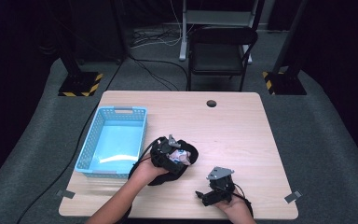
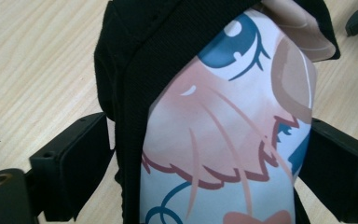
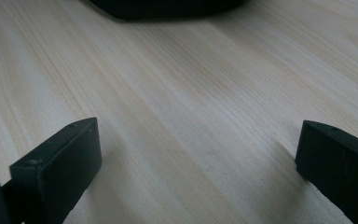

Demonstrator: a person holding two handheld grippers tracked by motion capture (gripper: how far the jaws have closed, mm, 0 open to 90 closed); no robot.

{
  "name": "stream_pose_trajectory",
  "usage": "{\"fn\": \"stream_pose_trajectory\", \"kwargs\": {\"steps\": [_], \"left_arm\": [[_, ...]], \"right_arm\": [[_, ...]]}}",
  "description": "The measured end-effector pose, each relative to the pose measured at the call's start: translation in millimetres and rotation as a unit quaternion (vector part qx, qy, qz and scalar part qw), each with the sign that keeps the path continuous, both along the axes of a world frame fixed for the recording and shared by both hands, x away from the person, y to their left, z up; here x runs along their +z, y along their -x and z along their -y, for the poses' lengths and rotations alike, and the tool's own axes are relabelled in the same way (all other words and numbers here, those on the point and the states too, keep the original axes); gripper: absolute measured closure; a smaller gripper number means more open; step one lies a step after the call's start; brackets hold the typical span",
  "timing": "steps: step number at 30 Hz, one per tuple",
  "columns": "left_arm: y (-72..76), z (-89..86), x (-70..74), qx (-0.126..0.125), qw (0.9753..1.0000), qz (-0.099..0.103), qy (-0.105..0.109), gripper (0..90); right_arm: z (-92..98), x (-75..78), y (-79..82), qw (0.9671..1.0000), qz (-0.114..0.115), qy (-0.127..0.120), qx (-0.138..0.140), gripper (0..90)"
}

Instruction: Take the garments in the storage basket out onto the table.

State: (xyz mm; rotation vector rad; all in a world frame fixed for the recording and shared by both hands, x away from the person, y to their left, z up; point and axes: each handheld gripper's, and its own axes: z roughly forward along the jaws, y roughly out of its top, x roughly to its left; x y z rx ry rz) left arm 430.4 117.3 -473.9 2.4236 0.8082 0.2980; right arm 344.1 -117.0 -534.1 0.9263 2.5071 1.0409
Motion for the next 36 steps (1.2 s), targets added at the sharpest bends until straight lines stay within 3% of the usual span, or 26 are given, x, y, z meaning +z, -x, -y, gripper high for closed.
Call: {"fn": "stream_pose_trajectory", "kwargs": {"steps": [16, 36], "left_arm": [[1.3, 0.1, 8.2, -0.006, 1.0000, 0.002, 0.006, 3.7], [10.9, -9.1, 46.4, -0.011, 0.9982, 0.041, 0.043, 3.6]], "right_arm": [[0.0, 0.0, 0.0, 1.0000, 0.000, 0.000, 0.000, 0.0], [0.0, 0.0, 0.0, 1.0000, 0.000, 0.000, 0.000, 0.0]]}}
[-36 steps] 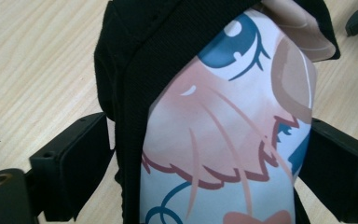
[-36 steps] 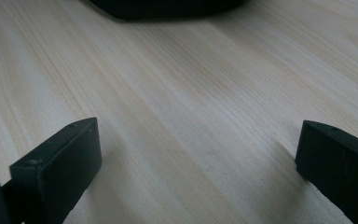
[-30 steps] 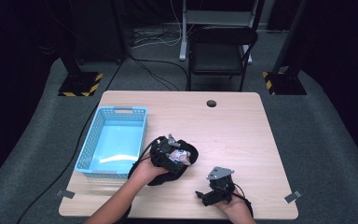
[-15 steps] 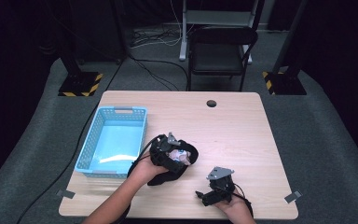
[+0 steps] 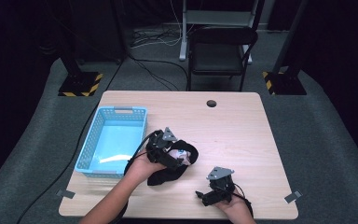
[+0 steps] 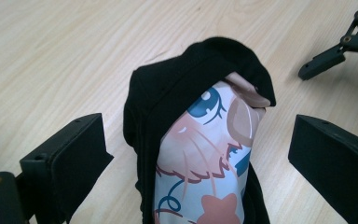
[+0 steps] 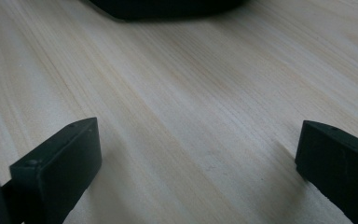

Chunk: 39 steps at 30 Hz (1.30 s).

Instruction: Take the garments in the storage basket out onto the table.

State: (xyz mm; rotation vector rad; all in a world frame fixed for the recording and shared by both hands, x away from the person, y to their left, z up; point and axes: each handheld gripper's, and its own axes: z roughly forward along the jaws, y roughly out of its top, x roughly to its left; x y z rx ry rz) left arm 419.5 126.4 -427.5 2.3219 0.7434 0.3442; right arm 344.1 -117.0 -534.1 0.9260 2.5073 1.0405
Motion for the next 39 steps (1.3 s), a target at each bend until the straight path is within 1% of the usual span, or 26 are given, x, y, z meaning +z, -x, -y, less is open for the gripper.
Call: {"fn": "stream_pose_trajectory", "kwargs": {"steps": [4, 9, 11, 14, 18, 22, 23, 25, 28, 31, 33, 36, 39], "left_arm": [[1.4, -2.9, 5.7, 0.001, 1.0000, 0.006, 0.007, 3.7], [4.9, -8.3, 13.4, 0.002, 0.9994, 0.024, 0.025, 4.0], [6.9, -12.6, 15.4, -0.001, 0.9983, 0.036, 0.046, 4.3], [9.1, -18.8, 17.0, 0.001, 0.9966, 0.049, 0.067, 4.5], [11.9, -25.5, 19.5, 0.004, 0.9946, 0.065, 0.080, 4.5], [15.5, -31.9, 20.4, 0.012, 0.9924, 0.078, 0.094, 4.6], [16.4, -33.8, 20.0, 0.014, 0.9917, 0.079, 0.100, 4.6], [17.5, -36.4, 18.7, 0.015, 0.9909, 0.083, 0.105, 4.6], [18.4, -40.0, 16.0, 0.016, 0.9907, 0.082, 0.108, 4.6], [19.7, -45.0, 12.5, 0.018, 0.9897, 0.082, 0.116, 4.6], [20.1, -47.4, 10.1, 0.020, 0.9894, 0.085, 0.116, 4.6], [20.0, -50.3, 7.2, 0.022, 0.9894, 0.082, 0.118, 4.6], [19.6, -56.0, 4.5, 0.028, 0.9885, 0.080, 0.125, 4.6]], "right_arm": [[0.0, 0.0, 0.0, 1.0000, 0.000, 0.000, 0.000, 0.0], [0.0, 0.0, 0.0, 1.0000, 0.000, 0.000, 0.000, 0.0], [0.0, 0.0, 0.0, 1.0000, 0.000, 0.000, 0.000, 0.0], [0.0, 0.0, 0.0, 1.0000, 0.000, 0.000, 0.000, 0.0], [0.0, 0.0, -0.1, 1.0000, 0.000, 0.000, 0.000, 0.0], [0.0, 0.0, -0.1, 1.0000, 0.000, 0.000, 0.000, 0.0], [-0.1, 0.0, 0.0, 1.0000, 0.000, 0.000, 0.000, 0.0], [-0.1, 0.0, -0.2, 1.0000, 0.000, 0.000, -0.001, 0.0], [-0.2, 0.0, -0.2, 1.0000, 0.000, 0.000, -0.001, 0.0], [-0.1, 0.0, -0.2, 1.0000, 0.000, 0.000, -0.001, 0.0], [-0.1, 0.0, -0.2, 1.0000, 0.000, 0.000, -0.001, 0.0], [-0.2, 0.0, -0.3, 1.0000, 0.000, 0.000, -0.001, 0.0], [-0.2, 0.0, -0.4, 1.0000, 0.000, 0.000, -0.001, 0.0]]}}
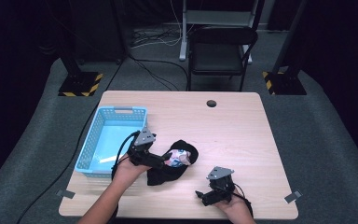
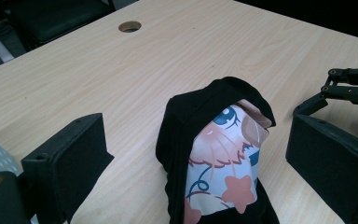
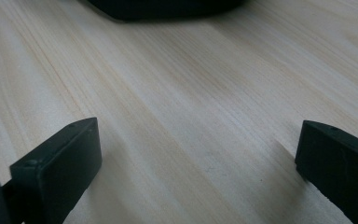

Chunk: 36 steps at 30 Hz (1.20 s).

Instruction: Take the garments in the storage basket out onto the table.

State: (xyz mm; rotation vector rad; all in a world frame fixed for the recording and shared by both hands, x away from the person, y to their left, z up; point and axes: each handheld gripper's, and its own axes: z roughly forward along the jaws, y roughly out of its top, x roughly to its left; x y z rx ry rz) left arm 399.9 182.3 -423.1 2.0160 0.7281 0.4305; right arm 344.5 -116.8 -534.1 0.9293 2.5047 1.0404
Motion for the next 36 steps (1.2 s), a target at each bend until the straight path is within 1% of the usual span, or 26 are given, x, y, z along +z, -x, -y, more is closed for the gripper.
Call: {"fn": "stream_pose_trajectory", "kwargs": {"steps": [4, 5, 8, 12, 13, 18, 20, 22, 24, 31, 36], "left_arm": [[0.8, -5.8, -1.2, 0.004, 1.0000, 0.002, 0.004, 4.6], [1.3, -9.6, -1.8, 0.007, 1.0000, 0.000, 0.007, 4.6], [2.0, -13.1, -2.8, 0.011, 0.9999, 0.002, 0.007, 4.6], [0.5, -17.1, -2.6, 0.018, 0.9998, -0.002, 0.006, 4.5], [0.8, -18.2, -2.3, 0.019, 0.9998, 0.000, 0.006, 4.6], [1.3, -24.1, -2.7, 0.025, 0.9996, -0.001, 0.010, 4.6], [0.9, -27.6, -3.4, 0.030, 0.9995, -0.004, 0.007, 4.6], [1.1, -31.5, -4.4, 0.033, 0.9994, -0.005, 0.011, 4.6], [0.9, -35.8, -6.4, 0.038, 0.9992, -0.007, 0.009, 4.6], [-0.2, -41.8, -8.3, 0.045, 0.9989, -0.008, 0.011, 4.6], [-1.3, -51.0, -11.7, 0.057, 0.9981, -0.017, 0.013, 4.6]], "right_arm": [[0.0, 0.0, 0.0, 1.0000, 0.000, 0.000, 0.000, 0.0], [0.0, 0.0, 0.0, 1.0000, 0.000, 0.000, 0.000, 0.0], [0.0, 0.0, 0.0, 1.0000, 0.000, 0.000, 0.000, 0.0], [0.0, 0.0, -0.2, 1.0000, 0.001, 0.000, 0.000, 0.0], [0.0, 0.0, -0.3, 1.0000, 0.000, 0.000, 0.000, 0.0], [0.0, 0.0, -0.4, 1.0000, 0.001, 0.000, 0.000, 0.0], [0.0, 0.0, -0.4, 1.0000, 0.001, 0.000, 0.000, 0.0], [0.0, 0.0, -0.4, 1.0000, 0.001, 0.000, 0.000, 0.0], [0.0, 0.0, -0.4, 1.0000, 0.001, 0.000, 0.000, 0.0], [0.0, 0.0, -0.4, 1.0000, 0.001, 0.000, 0.000, 0.0], [-0.1, 0.0, -0.3, 1.0000, 0.001, 0.000, 0.000, 0.0]]}}
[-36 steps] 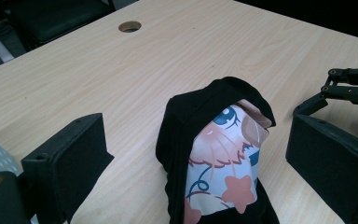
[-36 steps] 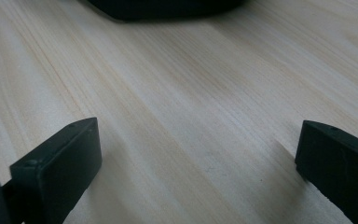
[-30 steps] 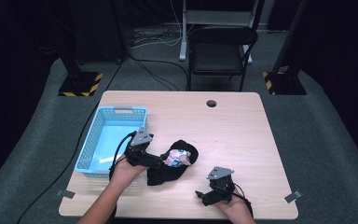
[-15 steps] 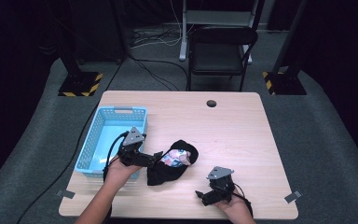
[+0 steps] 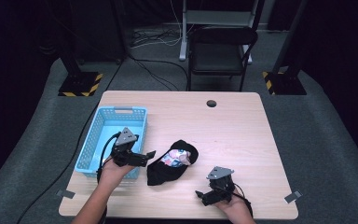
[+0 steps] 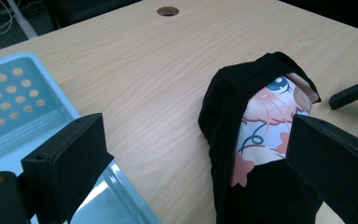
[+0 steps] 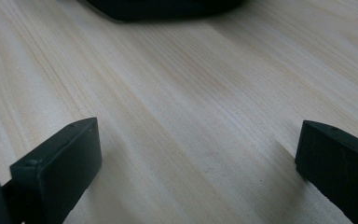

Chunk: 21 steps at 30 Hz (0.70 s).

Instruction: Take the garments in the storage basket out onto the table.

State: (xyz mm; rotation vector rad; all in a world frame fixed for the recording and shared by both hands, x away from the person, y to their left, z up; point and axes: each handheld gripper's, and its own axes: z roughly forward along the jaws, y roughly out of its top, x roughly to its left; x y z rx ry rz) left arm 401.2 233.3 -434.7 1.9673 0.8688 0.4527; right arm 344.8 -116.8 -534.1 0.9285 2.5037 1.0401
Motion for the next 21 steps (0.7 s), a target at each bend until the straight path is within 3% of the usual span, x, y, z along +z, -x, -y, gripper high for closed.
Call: {"fn": "stream_pose_trajectory", "kwargs": {"steps": [8, 21], "left_arm": [[-2.2, -14.0, 1.7, 0.024, 0.9997, -0.006, 0.008, 4.6], [-8.2, -45.5, 3.3, 0.068, 0.9971, -0.014, 0.032, 4.6]], "right_arm": [[0.0, 0.0, -0.1, 1.0000, 0.000, 0.000, 0.000, 0.0], [0.0, 0.0, -0.1, 1.0000, 0.000, 0.000, 0.000, 0.0]]}}
